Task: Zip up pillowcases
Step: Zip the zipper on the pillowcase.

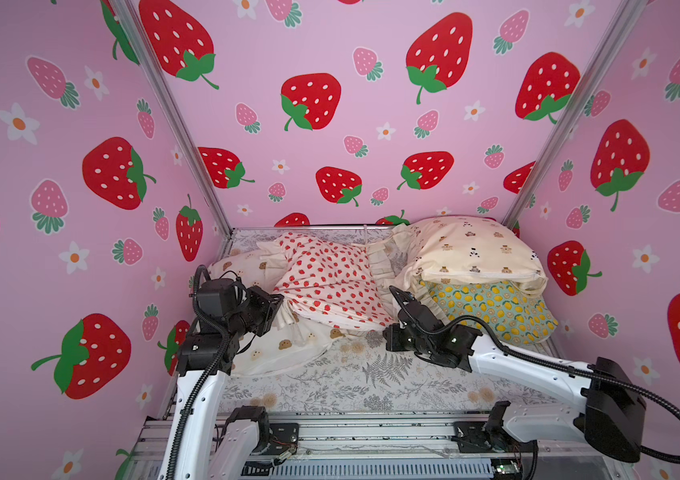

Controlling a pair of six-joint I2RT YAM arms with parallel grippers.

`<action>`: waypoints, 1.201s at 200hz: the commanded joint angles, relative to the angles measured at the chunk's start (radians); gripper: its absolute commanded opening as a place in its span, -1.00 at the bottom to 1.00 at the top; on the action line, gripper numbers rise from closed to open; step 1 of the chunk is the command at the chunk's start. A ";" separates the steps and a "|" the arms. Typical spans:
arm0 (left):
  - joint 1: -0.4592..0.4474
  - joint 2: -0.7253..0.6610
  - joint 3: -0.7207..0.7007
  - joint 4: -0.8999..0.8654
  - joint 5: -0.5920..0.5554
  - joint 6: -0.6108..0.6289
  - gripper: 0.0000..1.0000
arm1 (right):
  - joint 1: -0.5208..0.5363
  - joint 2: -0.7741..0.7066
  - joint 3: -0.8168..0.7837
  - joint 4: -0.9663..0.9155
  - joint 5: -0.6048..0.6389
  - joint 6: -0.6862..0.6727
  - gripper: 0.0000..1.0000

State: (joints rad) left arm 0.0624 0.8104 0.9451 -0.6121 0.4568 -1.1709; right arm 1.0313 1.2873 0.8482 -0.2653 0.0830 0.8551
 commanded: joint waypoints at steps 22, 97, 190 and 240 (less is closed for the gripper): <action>0.005 -0.012 -0.035 0.083 0.037 -0.005 -1.00 | 0.102 0.058 0.191 -0.212 0.169 -0.159 -0.46; -0.030 -0.025 -0.046 0.110 0.046 -0.026 -1.00 | 0.241 0.194 0.433 -0.178 0.282 -0.475 0.38; -0.045 -0.019 -0.025 0.131 0.054 -0.038 -1.00 | 0.222 0.461 0.568 -0.040 0.272 -0.545 0.99; -0.046 -0.021 -0.028 0.136 0.059 -0.039 -1.00 | 0.192 0.565 0.607 0.016 0.385 -0.529 0.72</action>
State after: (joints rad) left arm 0.0212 0.7937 0.8982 -0.5041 0.5014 -1.2072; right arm 1.2335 1.8233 1.4223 -0.3012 0.3851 0.3199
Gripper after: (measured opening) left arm 0.058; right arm 0.926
